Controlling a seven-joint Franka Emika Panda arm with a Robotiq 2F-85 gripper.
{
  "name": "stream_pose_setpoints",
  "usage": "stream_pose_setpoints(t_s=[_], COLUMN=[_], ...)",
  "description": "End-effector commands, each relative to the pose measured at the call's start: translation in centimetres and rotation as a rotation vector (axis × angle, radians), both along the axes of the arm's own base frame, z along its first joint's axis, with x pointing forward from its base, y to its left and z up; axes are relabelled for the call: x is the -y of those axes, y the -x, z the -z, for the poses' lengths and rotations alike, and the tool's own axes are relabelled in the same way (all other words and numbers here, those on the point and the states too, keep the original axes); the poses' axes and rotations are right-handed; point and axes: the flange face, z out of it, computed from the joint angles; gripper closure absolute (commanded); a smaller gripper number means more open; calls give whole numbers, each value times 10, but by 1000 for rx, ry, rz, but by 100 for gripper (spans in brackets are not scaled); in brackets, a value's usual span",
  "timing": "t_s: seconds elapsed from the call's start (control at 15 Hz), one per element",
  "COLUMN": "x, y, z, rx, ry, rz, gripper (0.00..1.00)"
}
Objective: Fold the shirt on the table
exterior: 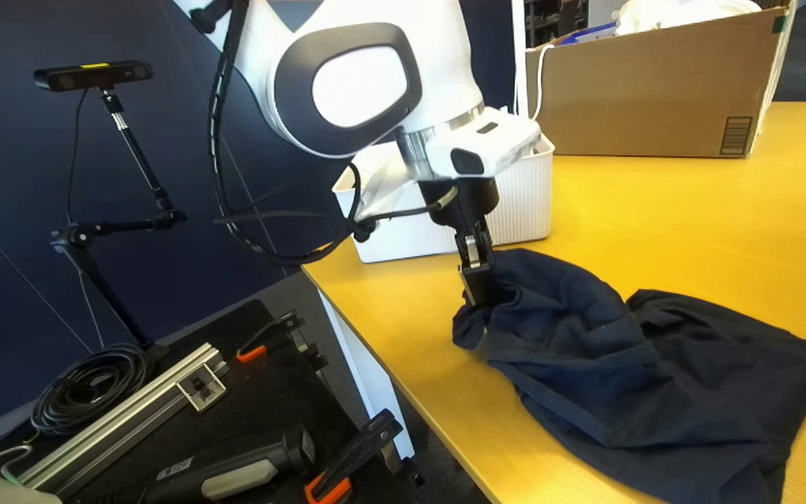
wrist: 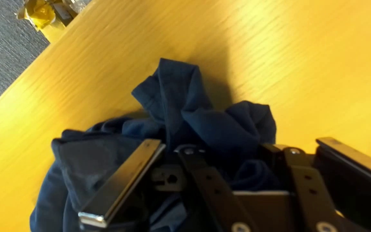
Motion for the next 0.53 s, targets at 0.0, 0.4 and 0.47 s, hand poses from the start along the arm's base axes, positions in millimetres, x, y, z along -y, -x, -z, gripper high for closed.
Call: stream_pose_setpoints(t_s=[0.0,0.4,0.47], x=[4,59,71], y=[9,35,42], z=[-47,-74,-73], rx=[45,89,87], ry=[-5,-7,-5], rz=[-4,91,113], gripper=[95,95,95])
